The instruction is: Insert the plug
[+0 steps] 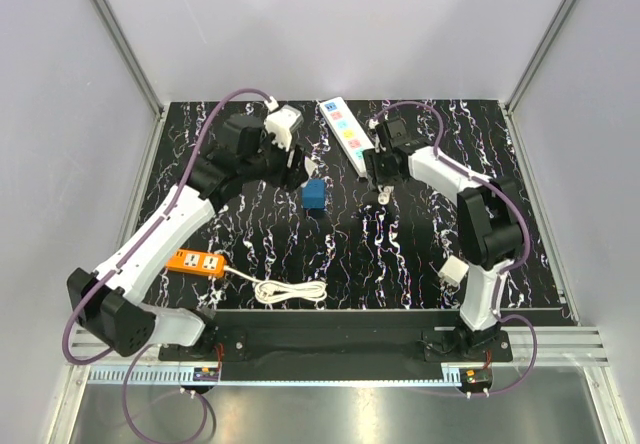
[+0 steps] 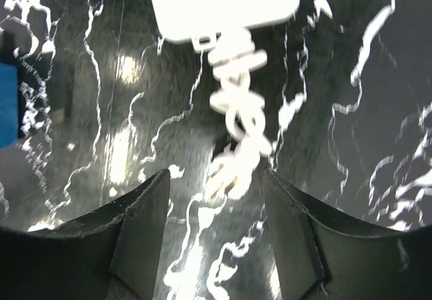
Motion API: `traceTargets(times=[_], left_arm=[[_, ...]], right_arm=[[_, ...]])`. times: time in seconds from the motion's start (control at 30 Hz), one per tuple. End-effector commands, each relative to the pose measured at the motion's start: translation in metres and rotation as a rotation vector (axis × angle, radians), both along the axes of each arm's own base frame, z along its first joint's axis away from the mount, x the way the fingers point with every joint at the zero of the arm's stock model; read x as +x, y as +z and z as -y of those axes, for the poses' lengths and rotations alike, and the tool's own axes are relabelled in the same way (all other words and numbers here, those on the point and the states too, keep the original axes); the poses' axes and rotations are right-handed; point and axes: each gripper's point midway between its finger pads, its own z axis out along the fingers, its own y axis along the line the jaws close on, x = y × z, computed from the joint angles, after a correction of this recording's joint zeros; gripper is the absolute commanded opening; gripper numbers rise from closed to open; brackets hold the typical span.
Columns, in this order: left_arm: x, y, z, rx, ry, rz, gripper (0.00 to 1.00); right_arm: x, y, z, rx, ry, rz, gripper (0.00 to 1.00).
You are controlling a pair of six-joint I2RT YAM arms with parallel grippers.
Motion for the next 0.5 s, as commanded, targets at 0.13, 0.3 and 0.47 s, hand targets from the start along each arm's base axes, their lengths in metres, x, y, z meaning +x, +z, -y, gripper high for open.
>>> traceTargets(times=[0.13, 0.3, 0.47], left_arm=[[-0.015, 0.036, 0.009, -0.098, -0.095, 0.117, 0.00], [-0.020, 0.056, 0.008, -0.151, -0.082, 0.159, 0.00], [-0.038, 0.074, 0.017, -0.249, -0.164, 0.223, 0.00]], right_arm=[[0.017, -0.017, 0.004, -0.079, 0.057, -0.009, 0.58], [0.008, -0.041, 0.015, -0.129, 0.036, -0.058, 0.45], [-0.039, -0.047, 0.035, -0.129, -0.080, -0.138, 0.17]])
